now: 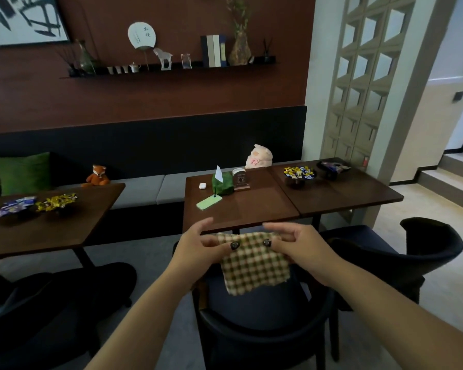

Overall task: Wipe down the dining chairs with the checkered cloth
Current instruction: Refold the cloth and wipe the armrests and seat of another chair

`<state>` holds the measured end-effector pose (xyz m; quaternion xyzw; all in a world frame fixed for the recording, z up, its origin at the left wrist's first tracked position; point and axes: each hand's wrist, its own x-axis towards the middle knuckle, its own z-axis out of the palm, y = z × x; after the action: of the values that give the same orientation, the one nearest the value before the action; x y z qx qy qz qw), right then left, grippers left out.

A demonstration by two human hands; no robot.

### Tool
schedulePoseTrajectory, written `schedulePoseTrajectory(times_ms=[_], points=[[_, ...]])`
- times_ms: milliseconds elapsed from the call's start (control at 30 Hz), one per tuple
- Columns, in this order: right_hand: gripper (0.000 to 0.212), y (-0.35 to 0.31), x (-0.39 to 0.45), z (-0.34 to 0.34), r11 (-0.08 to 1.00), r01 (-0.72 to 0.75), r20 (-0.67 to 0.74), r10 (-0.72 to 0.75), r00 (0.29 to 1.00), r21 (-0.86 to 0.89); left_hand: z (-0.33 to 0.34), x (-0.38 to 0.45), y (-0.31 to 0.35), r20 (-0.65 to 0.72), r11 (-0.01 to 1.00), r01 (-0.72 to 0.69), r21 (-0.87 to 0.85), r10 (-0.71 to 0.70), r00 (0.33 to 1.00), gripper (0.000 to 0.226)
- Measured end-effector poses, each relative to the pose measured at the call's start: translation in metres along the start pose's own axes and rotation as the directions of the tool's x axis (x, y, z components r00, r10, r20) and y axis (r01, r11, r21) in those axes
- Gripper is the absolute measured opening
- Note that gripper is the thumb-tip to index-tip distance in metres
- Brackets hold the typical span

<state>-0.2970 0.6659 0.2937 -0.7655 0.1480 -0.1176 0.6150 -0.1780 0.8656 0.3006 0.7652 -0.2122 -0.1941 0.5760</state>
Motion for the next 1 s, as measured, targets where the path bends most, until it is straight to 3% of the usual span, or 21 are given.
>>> schedulePoseTrajectory(times_ms=[200,367,467,667,800,900,1000], points=[[0.035,-0.052,0.005,-0.041,0.959,0.080,-0.056,-0.098,0.994,-0.272,0.010,0.010,0.068,0.128,0.928,-0.226,0.297,0.196,0.972,0.059],[0.008,-0.098,0.008,-0.081,0.949,0.218,-0.239,-0.272,0.932,-0.230,0.022,0.020,0.131,-0.027,0.923,-0.348,0.166,0.357,0.934,0.025],[0.014,-0.130,0.009,-0.101,0.909,0.327,-0.263,-0.392,0.881,-0.260,0.026,0.025,0.165,-0.095,0.881,-0.439,0.177,0.460,0.883,0.024],[0.032,-0.193,0.014,-0.133,0.752,0.367,-0.261,-0.570,0.779,-0.547,0.027,0.035,0.229,-0.112,0.708,-0.518,0.480,0.635,0.764,0.027],[0.018,-0.223,0.013,-0.140,0.659,0.314,-0.233,-0.605,0.761,-0.683,0.033,0.031,0.255,-0.040,0.541,-0.532,0.651,0.725,0.688,0.014],[0.015,-0.228,0.008,-0.139,0.701,0.323,-0.242,-0.578,0.779,-0.636,0.036,0.029,0.256,-0.092,0.639,-0.550,0.538,0.693,0.715,0.007],[0.014,-0.211,0.005,-0.135,0.852,0.370,-0.271,-0.480,0.834,-0.371,0.044,0.026,0.234,-0.113,0.854,-0.509,0.103,0.519,0.847,0.004]])
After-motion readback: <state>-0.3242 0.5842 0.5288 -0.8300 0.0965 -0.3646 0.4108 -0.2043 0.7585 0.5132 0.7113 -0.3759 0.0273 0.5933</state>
